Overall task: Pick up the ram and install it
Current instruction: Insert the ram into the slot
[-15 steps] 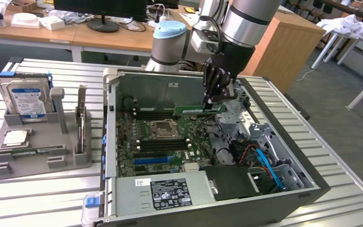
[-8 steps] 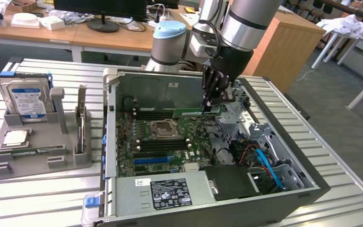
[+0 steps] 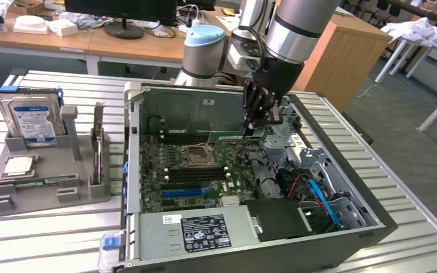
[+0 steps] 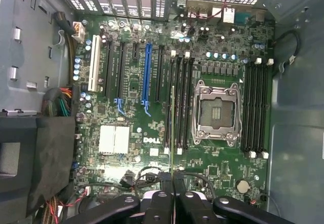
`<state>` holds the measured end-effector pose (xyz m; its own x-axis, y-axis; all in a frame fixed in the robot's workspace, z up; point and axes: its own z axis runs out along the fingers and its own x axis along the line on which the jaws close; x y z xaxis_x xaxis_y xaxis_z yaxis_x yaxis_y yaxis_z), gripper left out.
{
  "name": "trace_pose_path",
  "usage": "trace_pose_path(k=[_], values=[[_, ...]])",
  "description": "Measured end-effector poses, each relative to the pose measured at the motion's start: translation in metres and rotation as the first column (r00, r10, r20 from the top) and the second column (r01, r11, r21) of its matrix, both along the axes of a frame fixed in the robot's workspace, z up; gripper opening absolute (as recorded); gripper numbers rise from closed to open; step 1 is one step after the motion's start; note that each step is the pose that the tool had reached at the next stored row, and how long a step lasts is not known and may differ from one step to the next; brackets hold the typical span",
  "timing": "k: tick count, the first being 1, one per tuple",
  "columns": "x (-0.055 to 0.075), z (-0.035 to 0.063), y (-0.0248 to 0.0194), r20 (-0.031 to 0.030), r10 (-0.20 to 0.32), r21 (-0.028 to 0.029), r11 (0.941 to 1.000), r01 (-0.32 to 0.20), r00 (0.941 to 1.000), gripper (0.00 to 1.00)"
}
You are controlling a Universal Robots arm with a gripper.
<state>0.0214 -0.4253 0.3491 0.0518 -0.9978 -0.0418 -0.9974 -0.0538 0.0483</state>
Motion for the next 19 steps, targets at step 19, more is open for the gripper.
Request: trace_pose_path(k=[19], values=[[0.0000, -0.0072, 0.0000, 0.0000, 0.000, 0.0001, 1.0000, 0.000, 1.0000, 0.12]])
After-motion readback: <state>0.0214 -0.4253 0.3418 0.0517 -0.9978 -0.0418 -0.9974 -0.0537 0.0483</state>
